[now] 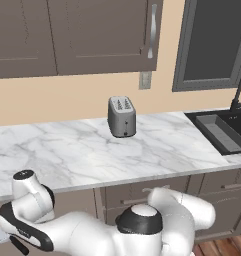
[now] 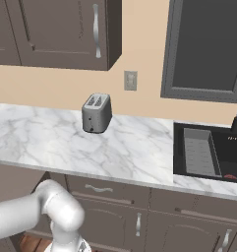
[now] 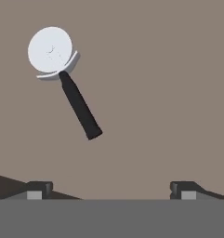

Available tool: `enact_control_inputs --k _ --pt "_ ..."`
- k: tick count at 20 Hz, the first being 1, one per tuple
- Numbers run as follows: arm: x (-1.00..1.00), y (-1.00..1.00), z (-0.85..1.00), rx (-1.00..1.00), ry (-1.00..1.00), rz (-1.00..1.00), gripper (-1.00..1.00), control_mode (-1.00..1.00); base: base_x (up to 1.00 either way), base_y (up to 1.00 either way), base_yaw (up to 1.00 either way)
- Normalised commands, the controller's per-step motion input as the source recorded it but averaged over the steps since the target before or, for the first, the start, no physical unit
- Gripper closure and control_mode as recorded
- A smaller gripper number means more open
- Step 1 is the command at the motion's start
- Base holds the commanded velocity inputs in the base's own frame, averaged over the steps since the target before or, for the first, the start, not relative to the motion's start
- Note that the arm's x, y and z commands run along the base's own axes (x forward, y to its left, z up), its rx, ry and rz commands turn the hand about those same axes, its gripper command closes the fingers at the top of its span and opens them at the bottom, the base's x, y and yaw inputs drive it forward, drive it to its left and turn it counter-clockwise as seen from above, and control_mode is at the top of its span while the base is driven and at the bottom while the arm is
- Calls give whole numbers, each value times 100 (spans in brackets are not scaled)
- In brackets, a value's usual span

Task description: Take the pizza cutter from the drawer on the left and place it on the dining counter for cutting.

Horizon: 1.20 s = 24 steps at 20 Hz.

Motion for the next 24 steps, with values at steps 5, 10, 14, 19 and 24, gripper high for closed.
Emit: enact_control_inputs --k 5,10,14,19,24 --pt "0 51 -28 0 6 1 -100 -100 0 0 0" --pt "6 31 -29 -1 3 3 -100 -100 0 0 0" --pt "10 14 -35 -2 0 4 -100 -100 0 0 0" --pt "18 11 -33 -2 0 3 -100 -100 0 0 0" --pt "21 1 -28 0 0 2 -100 -100 0 0 0"
